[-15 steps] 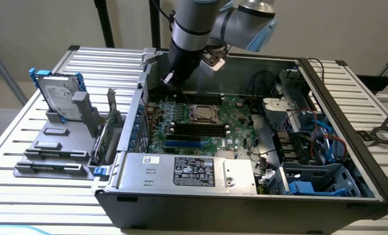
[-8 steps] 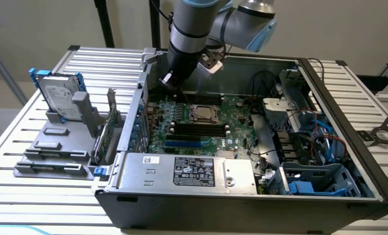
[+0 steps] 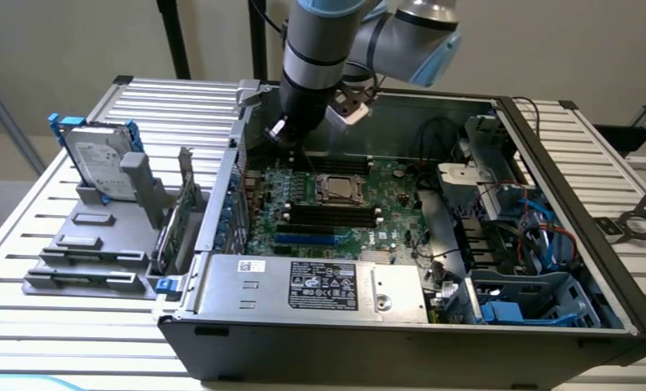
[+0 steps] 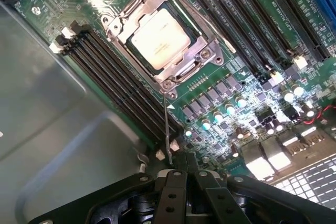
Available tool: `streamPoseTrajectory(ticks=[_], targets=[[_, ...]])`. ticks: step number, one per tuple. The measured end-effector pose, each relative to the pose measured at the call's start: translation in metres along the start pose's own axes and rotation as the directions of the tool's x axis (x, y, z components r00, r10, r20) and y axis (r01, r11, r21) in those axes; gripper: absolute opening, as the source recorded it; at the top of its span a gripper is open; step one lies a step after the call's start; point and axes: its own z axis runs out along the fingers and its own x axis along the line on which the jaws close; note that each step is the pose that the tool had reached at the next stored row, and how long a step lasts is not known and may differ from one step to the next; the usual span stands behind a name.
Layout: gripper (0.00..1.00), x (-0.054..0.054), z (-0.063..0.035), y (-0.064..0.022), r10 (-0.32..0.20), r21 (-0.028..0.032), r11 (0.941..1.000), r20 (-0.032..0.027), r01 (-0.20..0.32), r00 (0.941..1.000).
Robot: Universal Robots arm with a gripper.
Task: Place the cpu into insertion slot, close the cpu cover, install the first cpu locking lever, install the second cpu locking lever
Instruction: 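Install the first cpu locking lever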
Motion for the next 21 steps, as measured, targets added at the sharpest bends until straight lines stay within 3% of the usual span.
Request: streamPoseTrajectory(ticks=[3, 5, 10, 21], targets=[[0.11, 0.000, 0.0000, 0.0000, 0.020, -0.0022, 0.9998, -0.0131, -0.020, 0.9997], [0.11, 0.000, -0.0006, -0.0001, 0.029, -0.0040, 0.9996, -0.0188, -0.029, 0.9994], [0.11, 0.005, -0.0033, 0.0041, 0.038, -0.0037, 0.9993, -0.0235, -0.038, 0.9990], [0.11, 0.037, -0.0074, 0.0382, 0.037, 0.0058, 0.9993, -0.0329, -0.037, 0.9988]])
